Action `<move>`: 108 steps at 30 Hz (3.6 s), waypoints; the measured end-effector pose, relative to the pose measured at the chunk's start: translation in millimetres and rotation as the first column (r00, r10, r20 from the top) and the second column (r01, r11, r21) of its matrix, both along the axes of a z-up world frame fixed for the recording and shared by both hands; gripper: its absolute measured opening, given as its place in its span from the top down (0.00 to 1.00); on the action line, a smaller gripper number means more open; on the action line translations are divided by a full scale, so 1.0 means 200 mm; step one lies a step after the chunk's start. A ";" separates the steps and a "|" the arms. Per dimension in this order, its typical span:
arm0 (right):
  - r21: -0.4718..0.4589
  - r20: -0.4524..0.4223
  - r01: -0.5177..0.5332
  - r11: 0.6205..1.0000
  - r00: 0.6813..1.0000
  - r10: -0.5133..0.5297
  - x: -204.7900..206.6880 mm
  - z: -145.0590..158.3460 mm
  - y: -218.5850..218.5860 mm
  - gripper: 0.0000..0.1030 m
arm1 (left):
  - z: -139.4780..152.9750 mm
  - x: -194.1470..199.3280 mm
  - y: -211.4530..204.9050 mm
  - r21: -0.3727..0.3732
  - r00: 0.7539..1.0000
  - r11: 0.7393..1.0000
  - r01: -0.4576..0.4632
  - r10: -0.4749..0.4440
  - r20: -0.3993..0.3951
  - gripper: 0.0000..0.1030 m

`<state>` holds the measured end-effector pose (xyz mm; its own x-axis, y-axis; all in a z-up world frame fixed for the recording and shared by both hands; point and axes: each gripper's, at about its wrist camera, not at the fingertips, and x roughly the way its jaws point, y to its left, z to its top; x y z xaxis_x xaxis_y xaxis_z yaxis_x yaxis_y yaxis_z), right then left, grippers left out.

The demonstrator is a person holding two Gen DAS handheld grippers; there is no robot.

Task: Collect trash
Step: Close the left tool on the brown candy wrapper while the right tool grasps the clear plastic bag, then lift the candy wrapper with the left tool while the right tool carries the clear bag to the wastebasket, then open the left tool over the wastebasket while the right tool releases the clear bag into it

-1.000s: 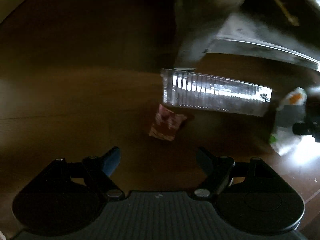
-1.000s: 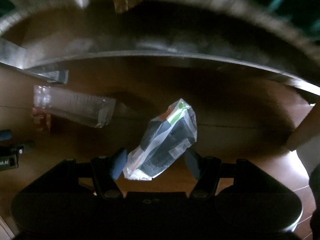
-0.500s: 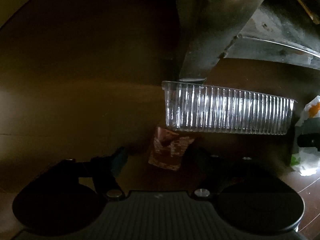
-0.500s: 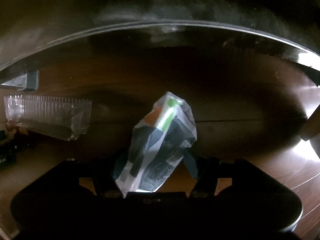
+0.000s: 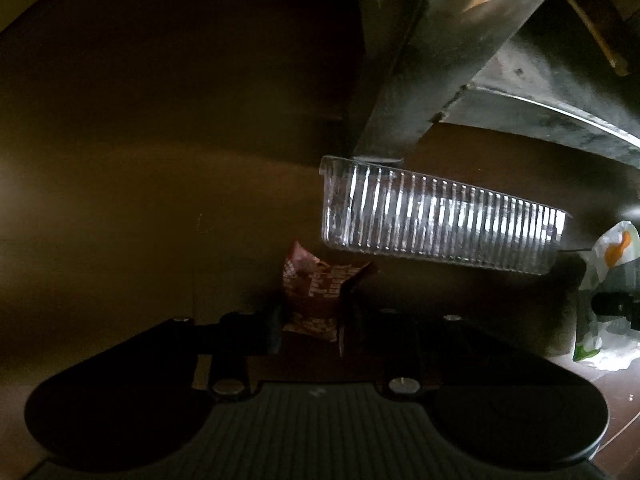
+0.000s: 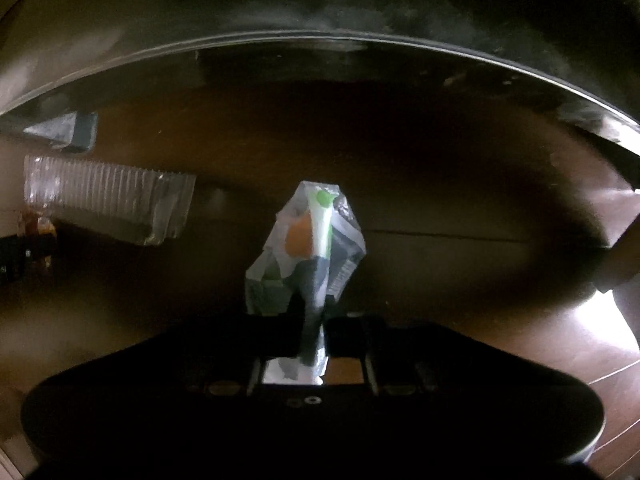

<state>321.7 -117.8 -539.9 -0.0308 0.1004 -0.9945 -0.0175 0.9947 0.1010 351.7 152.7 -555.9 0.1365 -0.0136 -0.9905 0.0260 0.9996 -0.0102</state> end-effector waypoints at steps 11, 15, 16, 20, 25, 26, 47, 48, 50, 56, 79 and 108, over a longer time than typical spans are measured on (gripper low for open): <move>0.030 0.041 -0.054 0.998 0.998 0.053 -0.17 0.30 0.03 0.94 | 0.32 -0.19 0.00 -0.053 0.996 0.995 0.088 -0.089 -0.008 0.70; 0.057 0.079 -0.088 0.995 0.993 0.083 -0.22 0.47 0.04 0.94 | 0.50 -0.26 -0.08 -0.076 0.984 0.981 0.180 -0.179 0.024 0.70; 0.065 0.094 -0.092 0.994 0.992 0.086 -0.24 0.52 0.04 0.94 | 0.57 -0.29 -0.10 -0.073 0.978 0.975 0.208 -0.205 0.039 0.70; 0.090 0.163 -0.124 0.988 0.981 0.108 -0.29 0.75 0.06 0.94 | 0.81 -0.34 -0.15 -0.063 0.958 0.959 0.275 -0.267 0.107 0.70; 0.124 0.275 -0.178 0.976 0.951 0.139 -0.36 1.05 0.05 0.94 | 1.15 -0.38 -0.23 -0.062 0.931 0.946 0.319 -0.301 0.206 0.70; 0.131 0.298 -0.187 0.974 0.944 0.141 -0.37 1.12 0.04 0.94 | 1.22 -0.39 -0.24 -0.060 0.926 0.944 0.324 -0.303 0.226 0.70; 0.255 0.683 -0.230 0.939 0.730 -0.006 -0.74 2.24 -0.28 0.94 | 2.33 -0.79 -0.56 -0.053 0.820 0.978 0.203 -0.140 0.556 0.70; 0.260 0.695 -0.232 0.937 0.719 -0.015 -0.75 2.28 -0.30 0.94 | 2.36 -0.80 -0.57 -0.051 0.815 0.979 0.196 -0.134 0.564 0.70; 0.259 0.724 -0.239 0.936 0.689 -0.025 -0.75 2.37 -0.34 0.94 | 2.44 -0.81 -0.60 -0.047 0.800 0.982 0.186 -0.123 0.587 0.70; 0.217 0.821 -0.257 0.942 0.570 -0.034 -0.68 2.68 -0.42 0.94 | 2.72 -0.77 -0.69 -0.041 0.728 0.982 0.184 -0.109 0.677 0.70; 0.155 0.915 -0.227 0.961 0.400 -0.053 0.07 3.23 -0.64 0.93 | 3.27 -0.04 -1.08 0.011 0.652 0.991 0.130 -0.094 0.752 0.69; 0.145 0.850 -0.203 0.968 0.527 -0.017 0.41 2.95 -0.66 0.62 | 2.94 0.36 -1.18 0.073 0.747 0.993 0.089 -0.116 0.655 0.38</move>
